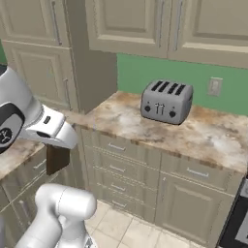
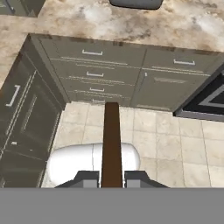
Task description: Start the toaster. Once the lever pops up, take the bread to the plate on the dining counter.
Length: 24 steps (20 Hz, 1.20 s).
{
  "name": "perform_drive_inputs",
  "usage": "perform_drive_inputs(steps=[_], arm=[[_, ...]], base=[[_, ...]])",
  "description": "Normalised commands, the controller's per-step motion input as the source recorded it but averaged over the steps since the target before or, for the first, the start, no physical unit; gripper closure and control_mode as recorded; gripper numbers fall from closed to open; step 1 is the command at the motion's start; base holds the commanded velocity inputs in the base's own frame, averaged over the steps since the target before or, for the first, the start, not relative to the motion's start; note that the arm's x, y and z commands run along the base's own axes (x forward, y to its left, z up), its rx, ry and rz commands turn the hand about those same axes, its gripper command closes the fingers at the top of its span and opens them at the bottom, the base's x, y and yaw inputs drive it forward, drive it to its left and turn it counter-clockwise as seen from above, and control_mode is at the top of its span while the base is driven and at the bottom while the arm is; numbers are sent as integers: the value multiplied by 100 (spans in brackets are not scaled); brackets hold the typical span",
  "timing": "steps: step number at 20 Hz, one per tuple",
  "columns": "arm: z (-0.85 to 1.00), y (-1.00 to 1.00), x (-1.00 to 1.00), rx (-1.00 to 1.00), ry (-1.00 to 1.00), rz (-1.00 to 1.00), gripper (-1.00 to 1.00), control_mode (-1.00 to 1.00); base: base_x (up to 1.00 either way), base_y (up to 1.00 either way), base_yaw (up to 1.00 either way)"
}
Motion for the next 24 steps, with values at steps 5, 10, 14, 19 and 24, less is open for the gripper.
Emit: perform_drive_inputs(steps=[5, 10, 14, 19, 24], arm=[[0, 0, 0, 0, 0, 0, 100, 100], [0, 0, 0, 0, 0, 0, 100, 100], [0, 0, 0, 0, 0, 0, 100, 100], [0, 0, 0, 0, 0, 0, 100, 100], [0, 0, 0, 0, 0, 0, 100, 100]], base=[[-55, -24, 96], [-39, -9, 100], [-13, 0, 100], [-15, 0, 100], [-16, 0, 100]])
